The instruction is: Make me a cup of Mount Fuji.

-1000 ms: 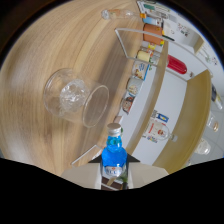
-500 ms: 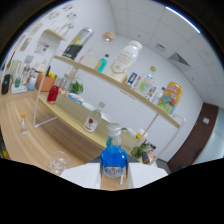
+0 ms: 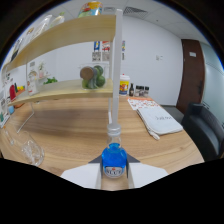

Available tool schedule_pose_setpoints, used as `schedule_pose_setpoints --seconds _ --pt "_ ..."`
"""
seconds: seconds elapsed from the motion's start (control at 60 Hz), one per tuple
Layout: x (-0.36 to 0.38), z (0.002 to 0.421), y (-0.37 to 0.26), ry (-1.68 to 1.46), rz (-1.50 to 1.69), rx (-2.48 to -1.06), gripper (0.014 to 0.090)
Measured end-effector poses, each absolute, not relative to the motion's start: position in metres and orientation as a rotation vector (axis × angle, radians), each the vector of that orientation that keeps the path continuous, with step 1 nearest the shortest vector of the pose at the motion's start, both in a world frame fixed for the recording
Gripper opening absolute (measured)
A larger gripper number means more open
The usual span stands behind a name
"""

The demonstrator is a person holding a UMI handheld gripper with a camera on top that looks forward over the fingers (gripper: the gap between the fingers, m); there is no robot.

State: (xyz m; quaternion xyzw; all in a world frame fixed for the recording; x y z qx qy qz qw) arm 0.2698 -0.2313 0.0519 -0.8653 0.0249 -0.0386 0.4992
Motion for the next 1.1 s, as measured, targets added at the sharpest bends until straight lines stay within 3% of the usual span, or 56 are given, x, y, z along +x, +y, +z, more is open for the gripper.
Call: schedule_pose_setpoints --seconds 0.2,0.683,0.833,0.867,0.883,1.1 --pt "0.275 0.022 -0.227 0.042 -0.069 -2.169 0.0355" --pt "0.273 0.008 -0.236 0.112 -0.039 -2.234 0.0374" --pt "0.271 0.016 -0.248 0.184 -0.047 -2.244 0.0567" --pt "0.269 0.022 -0.249 0.200 -0.049 -2.240 0.0700" --pt "0.268 0.026 -0.251 0.209 -0.051 -2.237 0.0825" --pt "0.226 0.092 -0.271 0.263 -0.071 -2.142 0.0850"
